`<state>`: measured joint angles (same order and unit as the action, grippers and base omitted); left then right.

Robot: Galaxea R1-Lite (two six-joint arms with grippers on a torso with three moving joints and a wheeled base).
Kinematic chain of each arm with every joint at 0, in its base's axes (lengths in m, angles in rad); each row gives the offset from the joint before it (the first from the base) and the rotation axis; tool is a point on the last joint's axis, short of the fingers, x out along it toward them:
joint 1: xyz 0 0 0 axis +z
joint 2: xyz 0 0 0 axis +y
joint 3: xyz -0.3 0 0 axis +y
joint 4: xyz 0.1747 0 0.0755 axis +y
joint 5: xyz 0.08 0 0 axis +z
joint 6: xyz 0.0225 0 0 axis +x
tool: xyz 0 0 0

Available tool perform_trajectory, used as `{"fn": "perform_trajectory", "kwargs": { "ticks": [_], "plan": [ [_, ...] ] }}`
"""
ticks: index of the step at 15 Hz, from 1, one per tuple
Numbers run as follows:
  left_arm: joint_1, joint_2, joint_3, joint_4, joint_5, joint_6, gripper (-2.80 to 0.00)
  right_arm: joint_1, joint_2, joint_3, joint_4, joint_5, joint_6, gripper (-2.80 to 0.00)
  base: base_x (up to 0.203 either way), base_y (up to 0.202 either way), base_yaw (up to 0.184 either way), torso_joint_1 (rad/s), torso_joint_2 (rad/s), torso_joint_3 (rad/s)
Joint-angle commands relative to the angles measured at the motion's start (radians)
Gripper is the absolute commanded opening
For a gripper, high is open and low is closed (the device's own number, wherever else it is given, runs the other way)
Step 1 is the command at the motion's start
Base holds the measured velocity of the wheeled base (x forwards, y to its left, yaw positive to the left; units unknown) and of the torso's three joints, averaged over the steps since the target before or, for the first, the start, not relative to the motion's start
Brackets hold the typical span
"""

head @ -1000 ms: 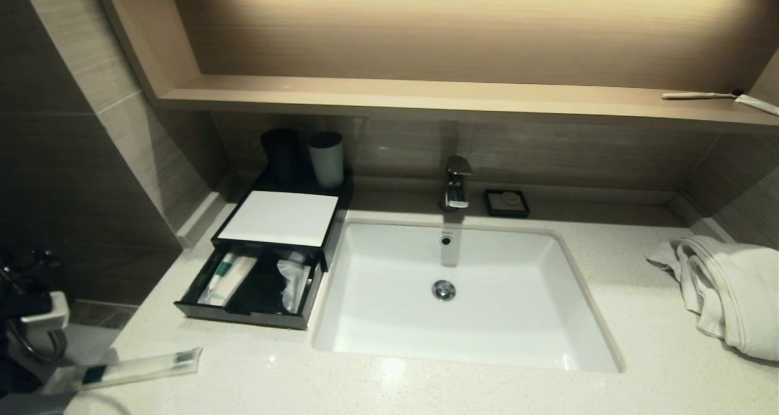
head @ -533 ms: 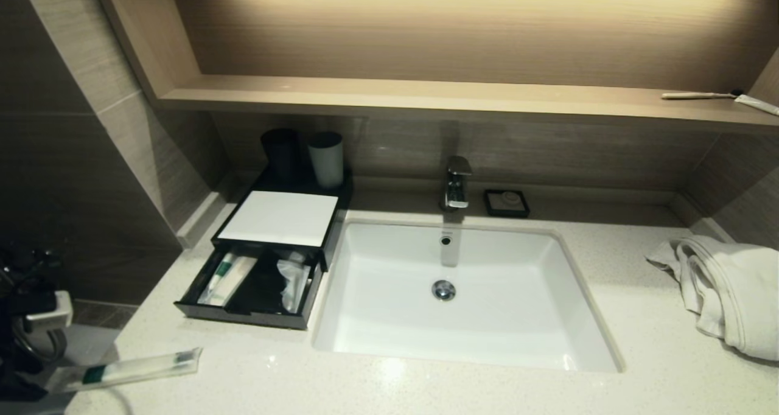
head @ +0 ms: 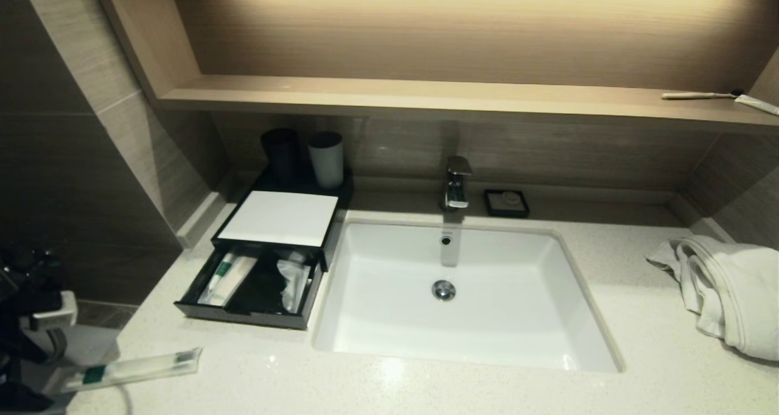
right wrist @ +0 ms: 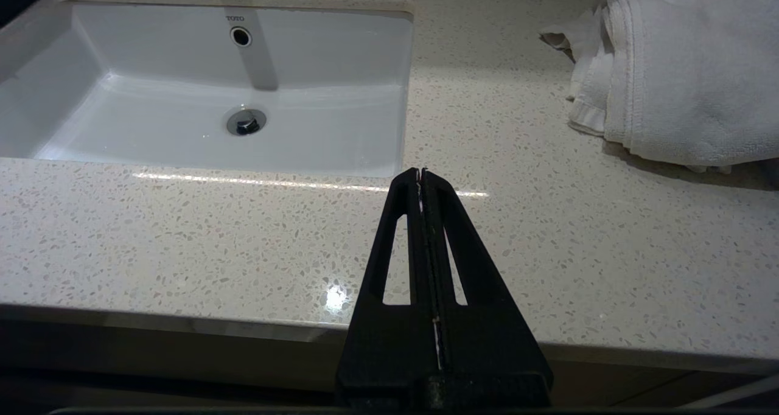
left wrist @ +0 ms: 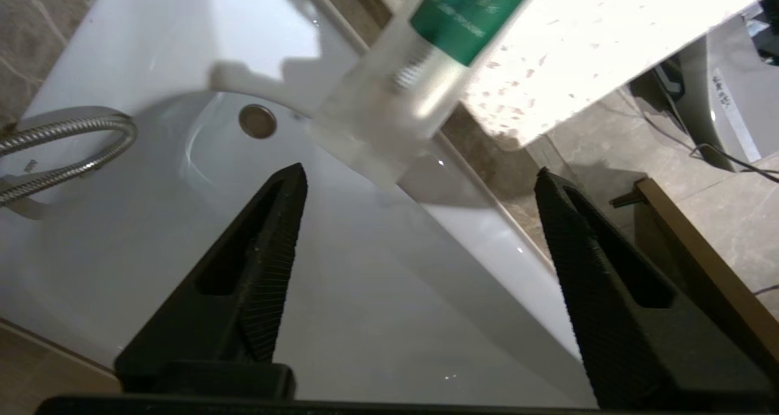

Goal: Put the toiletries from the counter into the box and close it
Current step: Pick up the bathroom toiletry

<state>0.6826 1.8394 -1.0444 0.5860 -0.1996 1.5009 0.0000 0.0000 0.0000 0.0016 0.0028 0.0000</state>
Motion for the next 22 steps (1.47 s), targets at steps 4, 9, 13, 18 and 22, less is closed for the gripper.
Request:
{"fn": "perform_trajectory", "kwargs": {
  "ticks": [4,9,13,18,22],
  "plan": [
    [-0.036,0.047,-0.035,0.003,-0.002,0.010,0.00,0.000,0.000,0.000,0.000,0.000,0.000,-2.80,0.000,0.000,0.000,0.000,0.00,0.000],
    [-0.108,0.078,-0.037,-0.004,-0.001,0.017,0.00,0.000,0.000,0.000,0.000,0.000,0.000,-2.80,0.000,0.000,0.000,0.000,0.00,0.000],
    [-0.124,0.102,-0.064,-0.006,-0.001,0.018,0.00,0.000,0.000,0.000,0.000,0.000,0.000,-2.80,0.000,0.000,0.000,0.000,0.00,0.000],
    [-0.124,0.119,-0.069,-0.008,0.000,0.016,0.00,0.000,0.000,0.000,0.000,0.000,0.000,-2.80,0.000,0.000,0.000,0.000,0.00,0.000],
    [-0.123,0.120,-0.068,-0.006,0.003,0.016,0.00,0.000,0.000,0.000,0.000,0.000,0.000,-2.80,0.000,0.000,0.000,0.000,0.00,0.000]
  ]
}}
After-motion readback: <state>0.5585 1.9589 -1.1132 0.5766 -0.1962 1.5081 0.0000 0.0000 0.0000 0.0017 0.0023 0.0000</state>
